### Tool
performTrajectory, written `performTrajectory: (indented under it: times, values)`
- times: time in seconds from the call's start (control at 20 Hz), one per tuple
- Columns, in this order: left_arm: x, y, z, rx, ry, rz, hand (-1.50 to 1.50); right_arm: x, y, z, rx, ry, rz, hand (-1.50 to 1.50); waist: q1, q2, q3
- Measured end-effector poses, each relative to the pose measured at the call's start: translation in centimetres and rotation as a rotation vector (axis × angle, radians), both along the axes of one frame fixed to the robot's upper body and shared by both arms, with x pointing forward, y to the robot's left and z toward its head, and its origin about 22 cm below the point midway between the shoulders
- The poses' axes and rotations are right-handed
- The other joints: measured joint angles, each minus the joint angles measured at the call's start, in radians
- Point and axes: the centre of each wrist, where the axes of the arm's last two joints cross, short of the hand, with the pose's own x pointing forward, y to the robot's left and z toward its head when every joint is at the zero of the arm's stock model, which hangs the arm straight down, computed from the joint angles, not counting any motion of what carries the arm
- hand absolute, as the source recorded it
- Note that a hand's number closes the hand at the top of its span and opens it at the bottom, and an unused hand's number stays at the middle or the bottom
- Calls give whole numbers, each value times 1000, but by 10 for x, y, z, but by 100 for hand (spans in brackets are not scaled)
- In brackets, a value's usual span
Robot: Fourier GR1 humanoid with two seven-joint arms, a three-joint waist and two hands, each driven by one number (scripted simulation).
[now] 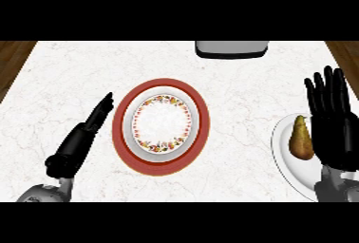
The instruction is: Pick the pear from the plate and place it in the plate
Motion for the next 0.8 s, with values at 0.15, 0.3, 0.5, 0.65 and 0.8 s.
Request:
performTrajectory:
  times: [0.15,0.3,0.5,0.65,0.8]
  values:
    - [5,10,-2,-12,35,58,0,7,-30,0,-89,29,63,150,9,-7,-5]
    - [11,25,-3,-39,70,168,0,12,-65,7,-240,61,170,150,24,-3,-6]
    - [11,33,-10,-75,134,241,0,9,-116,20,-556,19,28,-150,19,-1,-14]
    - [17,36,-10,-99,174,277,0,-2,-150,-14,-553,-12,7,-150,20,-3,-9]
    - [19,38,-11,-110,197,299,0,-17,-178,-40,-631,-5,64,-150,24,-5,-7]
